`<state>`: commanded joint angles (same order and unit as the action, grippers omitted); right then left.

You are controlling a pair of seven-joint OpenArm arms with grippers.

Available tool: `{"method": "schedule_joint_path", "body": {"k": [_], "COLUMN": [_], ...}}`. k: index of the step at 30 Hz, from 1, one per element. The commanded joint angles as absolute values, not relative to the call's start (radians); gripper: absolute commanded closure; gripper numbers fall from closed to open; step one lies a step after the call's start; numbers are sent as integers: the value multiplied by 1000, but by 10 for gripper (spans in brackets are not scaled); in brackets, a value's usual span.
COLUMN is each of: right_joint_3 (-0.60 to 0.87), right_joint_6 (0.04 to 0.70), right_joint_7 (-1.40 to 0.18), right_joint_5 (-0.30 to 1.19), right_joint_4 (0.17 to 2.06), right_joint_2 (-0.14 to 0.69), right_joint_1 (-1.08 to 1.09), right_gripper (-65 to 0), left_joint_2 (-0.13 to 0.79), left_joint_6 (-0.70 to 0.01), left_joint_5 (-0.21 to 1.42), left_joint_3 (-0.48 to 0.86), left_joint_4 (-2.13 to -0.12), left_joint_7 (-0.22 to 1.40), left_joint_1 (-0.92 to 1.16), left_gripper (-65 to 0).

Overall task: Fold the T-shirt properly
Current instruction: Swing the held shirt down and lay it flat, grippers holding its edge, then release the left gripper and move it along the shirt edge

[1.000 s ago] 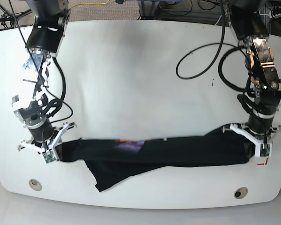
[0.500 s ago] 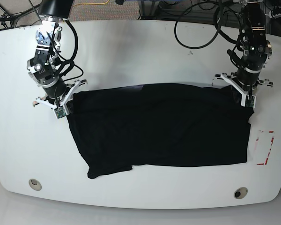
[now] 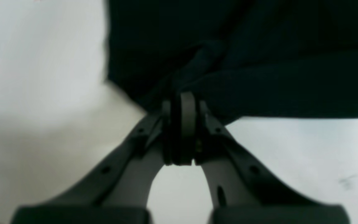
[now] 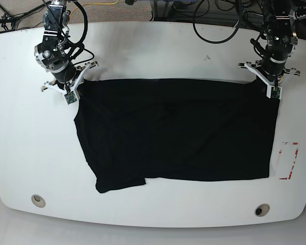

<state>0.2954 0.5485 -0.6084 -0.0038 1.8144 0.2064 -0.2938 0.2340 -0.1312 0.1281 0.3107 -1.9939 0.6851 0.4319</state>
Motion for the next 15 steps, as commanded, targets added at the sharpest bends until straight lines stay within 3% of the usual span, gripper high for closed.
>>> {"method": "schedule_joint_path", "body": {"k": [15], "right_joint_3": [335], "right_joint_6": [550], "right_joint_7": [-608], "right_joint_5": [-4], "right_joint_4": [1814], "right_joint_2": [199], "right_joint_1": [-341], "right_gripper": [0], "left_joint_2": [234], "left_joint_6": [-131], "left_joint_5": [128], "left_joint_3": [343], "left_joint_4": [-1995], "left_joint_7": [687], "left_joint_1": [501], "left_gripper": [0]}}
